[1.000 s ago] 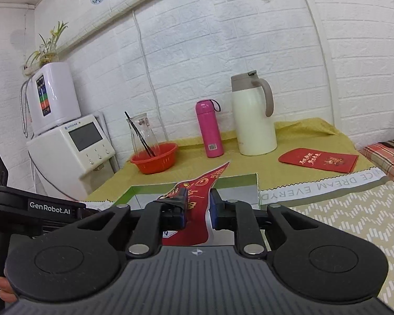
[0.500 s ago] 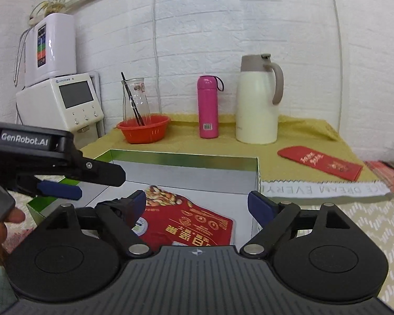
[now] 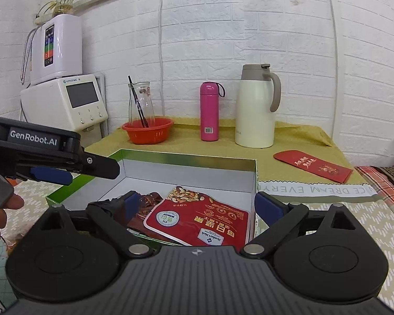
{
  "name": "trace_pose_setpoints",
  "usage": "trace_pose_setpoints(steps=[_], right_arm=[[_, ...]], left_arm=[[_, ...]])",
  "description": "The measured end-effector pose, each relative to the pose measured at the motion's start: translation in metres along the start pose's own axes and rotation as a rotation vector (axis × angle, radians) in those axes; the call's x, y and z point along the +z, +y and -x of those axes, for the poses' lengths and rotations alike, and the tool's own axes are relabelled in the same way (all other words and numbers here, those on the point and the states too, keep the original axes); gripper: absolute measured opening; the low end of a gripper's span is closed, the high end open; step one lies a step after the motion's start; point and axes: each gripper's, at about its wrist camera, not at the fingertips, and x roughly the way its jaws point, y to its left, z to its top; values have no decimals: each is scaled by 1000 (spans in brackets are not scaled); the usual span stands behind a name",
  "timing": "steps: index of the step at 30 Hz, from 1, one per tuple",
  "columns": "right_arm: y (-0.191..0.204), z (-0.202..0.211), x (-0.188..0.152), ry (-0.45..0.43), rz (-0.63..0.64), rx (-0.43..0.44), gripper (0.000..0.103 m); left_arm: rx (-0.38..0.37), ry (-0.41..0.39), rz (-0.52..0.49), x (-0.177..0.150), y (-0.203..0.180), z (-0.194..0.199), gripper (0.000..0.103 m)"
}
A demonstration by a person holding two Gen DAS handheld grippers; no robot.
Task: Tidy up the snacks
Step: 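Place the red nut bag into the green box and release it, then grasp the red sausage sticks with the left gripper while the right gripper grasps the orange pouch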
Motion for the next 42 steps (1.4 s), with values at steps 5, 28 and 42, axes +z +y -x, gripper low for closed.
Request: trace_pose_setpoints(steps=[5, 28, 42], right_arm=[[8, 30, -2, -5, 7, -2, 103], [36, 74, -67, 100, -40, 13, 103], [56, 18, -65, 201, 56, -22, 74]], left_arm=[[-21, -23, -55, -12, -11, 34, 88], [-137, 140, -201, -146, 22, 110, 86], [-212, 241, -223, -162, 10, 95, 63]])
